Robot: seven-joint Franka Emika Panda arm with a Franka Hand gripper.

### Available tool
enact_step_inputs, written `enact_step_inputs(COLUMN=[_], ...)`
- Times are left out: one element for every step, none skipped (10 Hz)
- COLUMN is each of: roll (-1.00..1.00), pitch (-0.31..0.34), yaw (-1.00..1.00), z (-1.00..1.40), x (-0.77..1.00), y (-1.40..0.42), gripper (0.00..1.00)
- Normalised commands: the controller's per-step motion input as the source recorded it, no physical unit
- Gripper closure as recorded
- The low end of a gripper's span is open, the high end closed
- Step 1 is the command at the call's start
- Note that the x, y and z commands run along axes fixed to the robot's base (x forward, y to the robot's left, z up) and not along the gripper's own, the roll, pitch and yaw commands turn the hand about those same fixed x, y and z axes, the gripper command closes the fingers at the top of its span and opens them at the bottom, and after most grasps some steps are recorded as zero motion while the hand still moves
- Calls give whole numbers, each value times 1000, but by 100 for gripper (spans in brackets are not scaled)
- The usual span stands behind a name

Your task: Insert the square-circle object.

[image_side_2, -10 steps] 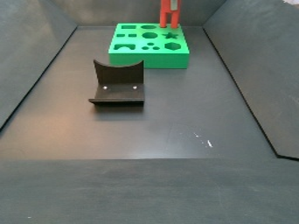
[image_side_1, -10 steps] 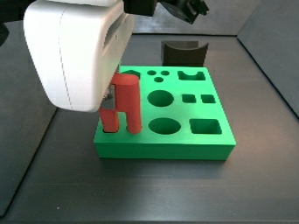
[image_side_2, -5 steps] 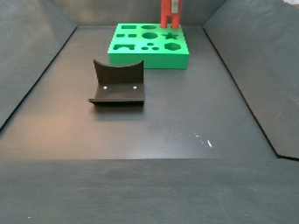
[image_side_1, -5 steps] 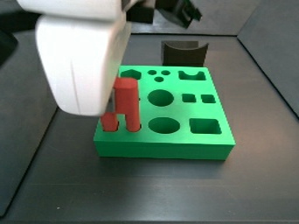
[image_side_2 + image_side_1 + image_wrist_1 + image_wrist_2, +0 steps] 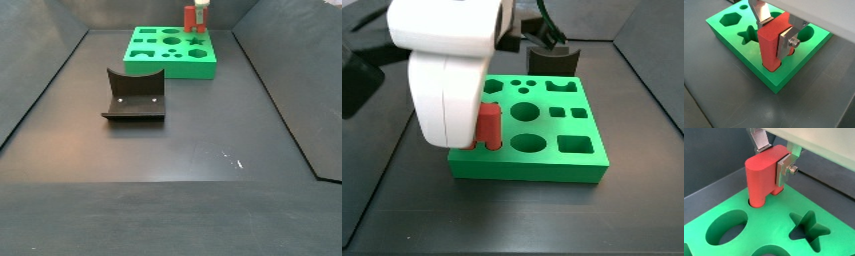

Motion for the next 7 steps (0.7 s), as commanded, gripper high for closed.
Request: enact_step_inputs(roll=[186, 180, 163, 127, 0, 0, 0], pitch=[91, 99, 86, 60, 4, 7, 0], yaw=[-3, -9, -9, 0, 0, 0, 0], z=[-363, -351, -357, -300, 0, 0, 0], x=[197, 209, 183, 120, 23, 0, 0], y=[-131, -117, -106, -74, -17, 0, 0], gripper=[100, 100, 100, 100, 100, 100, 100])
